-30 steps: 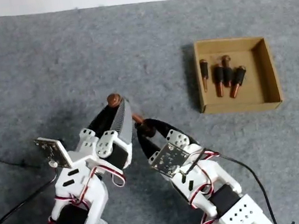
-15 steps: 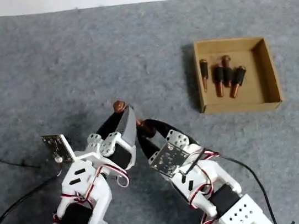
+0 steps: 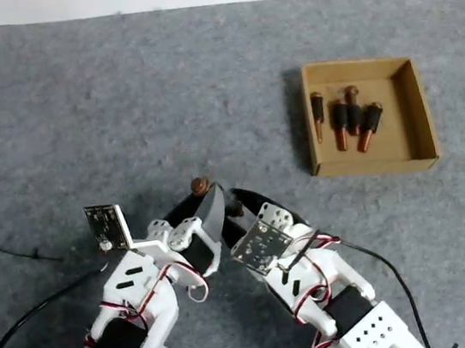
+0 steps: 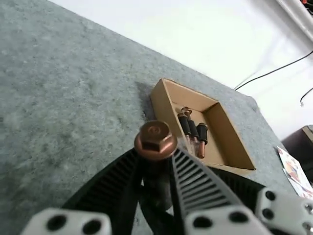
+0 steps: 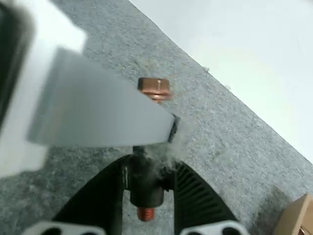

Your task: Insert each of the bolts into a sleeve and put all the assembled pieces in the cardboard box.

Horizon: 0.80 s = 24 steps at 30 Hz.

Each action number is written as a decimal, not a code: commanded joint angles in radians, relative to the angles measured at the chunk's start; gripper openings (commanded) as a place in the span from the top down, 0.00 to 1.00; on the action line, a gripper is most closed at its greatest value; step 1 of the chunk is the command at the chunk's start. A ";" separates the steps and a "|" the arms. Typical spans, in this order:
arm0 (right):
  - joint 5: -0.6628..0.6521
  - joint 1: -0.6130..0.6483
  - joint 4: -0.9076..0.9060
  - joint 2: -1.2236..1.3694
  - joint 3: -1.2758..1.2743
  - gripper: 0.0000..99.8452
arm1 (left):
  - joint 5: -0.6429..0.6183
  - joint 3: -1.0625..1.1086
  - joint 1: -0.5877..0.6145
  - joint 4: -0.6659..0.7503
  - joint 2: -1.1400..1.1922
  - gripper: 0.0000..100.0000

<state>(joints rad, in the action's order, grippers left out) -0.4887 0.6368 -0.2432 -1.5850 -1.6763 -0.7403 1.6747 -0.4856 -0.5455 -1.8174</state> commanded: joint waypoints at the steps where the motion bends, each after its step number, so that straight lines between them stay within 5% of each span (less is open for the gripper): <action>1: -0.005 -0.024 0.012 -0.019 -0.154 0.99 | -0.008 0.022 -0.024 -0.086 -0.001 0.71; 6: -0.005 -0.024 0.012 -0.019 -0.154 0.99 | -0.023 0.018 0.001 -0.158 -0.001 0.50; 14: -0.005 -0.024 0.012 -0.019 -0.154 0.99 | -0.221 -0.136 0.286 -0.157 -0.002 0.57; 24: -0.008 -0.025 0.012 -0.019 -0.154 0.99 | -0.230 -0.125 0.414 -0.153 -0.002 0.60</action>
<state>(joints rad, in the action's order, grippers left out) -0.4887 0.6199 -0.2417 -1.5865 -1.6763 -0.9628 1.5704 -0.1143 -0.7035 -1.8082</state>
